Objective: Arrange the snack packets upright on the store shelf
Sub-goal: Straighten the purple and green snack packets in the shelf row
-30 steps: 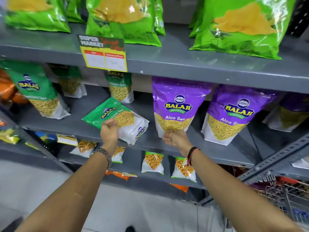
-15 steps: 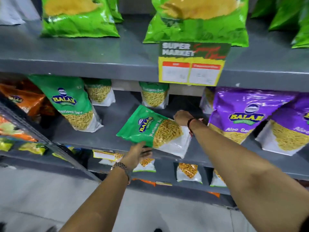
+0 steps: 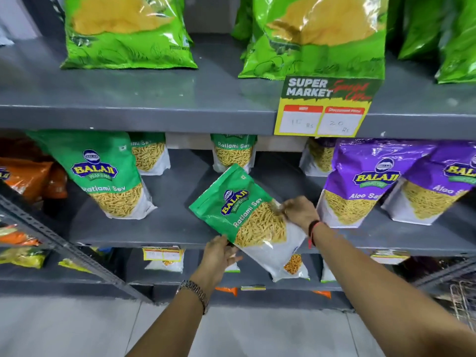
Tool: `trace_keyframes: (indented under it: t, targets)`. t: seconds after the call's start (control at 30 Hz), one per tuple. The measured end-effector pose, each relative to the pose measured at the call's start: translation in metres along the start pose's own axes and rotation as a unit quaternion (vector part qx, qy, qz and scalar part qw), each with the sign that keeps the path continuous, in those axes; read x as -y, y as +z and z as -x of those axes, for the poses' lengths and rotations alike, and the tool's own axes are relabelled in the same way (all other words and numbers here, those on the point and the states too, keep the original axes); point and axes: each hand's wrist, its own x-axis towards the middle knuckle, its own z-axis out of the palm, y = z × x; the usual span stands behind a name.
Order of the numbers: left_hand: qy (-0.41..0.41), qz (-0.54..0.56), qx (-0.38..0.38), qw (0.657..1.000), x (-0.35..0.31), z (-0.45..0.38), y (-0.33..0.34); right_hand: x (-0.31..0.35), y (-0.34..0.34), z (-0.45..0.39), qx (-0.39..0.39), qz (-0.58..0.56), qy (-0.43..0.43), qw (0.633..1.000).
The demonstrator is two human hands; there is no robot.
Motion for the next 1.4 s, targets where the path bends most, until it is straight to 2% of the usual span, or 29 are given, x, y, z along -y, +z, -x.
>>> trace_keyframes:
  t: [0.13, 0.23, 0.37, 0.43, 0.53, 0.7, 0.83, 0.93, 1.1, 1.3, 1.33, 1.4]
  targets:
    - [0.022, -0.005, -0.023, 0.999, 0.007, 0.014, 0.004, -0.025, 0.004, 0.038, -0.064, -0.129, 0.019, 0.989]
    - [0.068, -0.034, -0.044, 0.996, 0.011, 0.031, 0.005, -0.043, 0.008, 0.063, -0.07, -0.204, 0.054, 0.975]
    - [0.144, -0.083, -0.009, 0.986, -0.002, 0.056, 0.011, -0.069, 0.01, 0.092, -0.053, -0.358, 0.117, 0.925]
    - [0.17, -0.106, 0.021, 0.979, -0.014, 0.063, 0.015, -0.075, 0.005, 0.106, -0.046, -0.413, 0.123, 0.901]
    - [0.186, -0.13, 0.026, 0.973, -0.035, 0.069, 0.025, -0.079, -0.002, 0.119, -0.047, -0.473, 0.114, 0.872]
    - [0.2, -0.151, 0.037, 0.967, -0.055, 0.069, 0.04, -0.074, -0.016, 0.125, -0.059, -0.489, 0.094, 0.865]
    - [0.211, -0.171, 0.046, 0.961, -0.067, 0.064, 0.042, -0.061, -0.018, 0.115, -0.059, -0.461, 0.069, 0.883]
    - [0.216, -0.164, 0.027, 0.962, -0.084, 0.05, 0.043, -0.039, -0.016, 0.091, -0.082, -0.432, 0.037, 0.897]
    - [0.27, -0.162, 0.016, 0.949, -0.109, 0.029, 0.046, -0.01, -0.005, 0.036, -0.136, -0.389, 0.01, 0.911]
    - [0.274, -0.13, -0.029, 0.953, -0.111, 0.008, 0.047, -0.003, 0.015, -0.001, -0.147, -0.365, -0.001, 0.919]
    - [0.271, -0.137, -0.028, 0.952, -0.109, 0.003, 0.044, -0.005, 0.018, -0.003, -0.144, -0.365, 0.001, 0.92]
    - [0.267, -0.204, 0.022, 0.942, -0.099, -0.008, 0.035, -0.009, 0.023, -0.003, -0.136, -0.36, 0.004, 0.923]
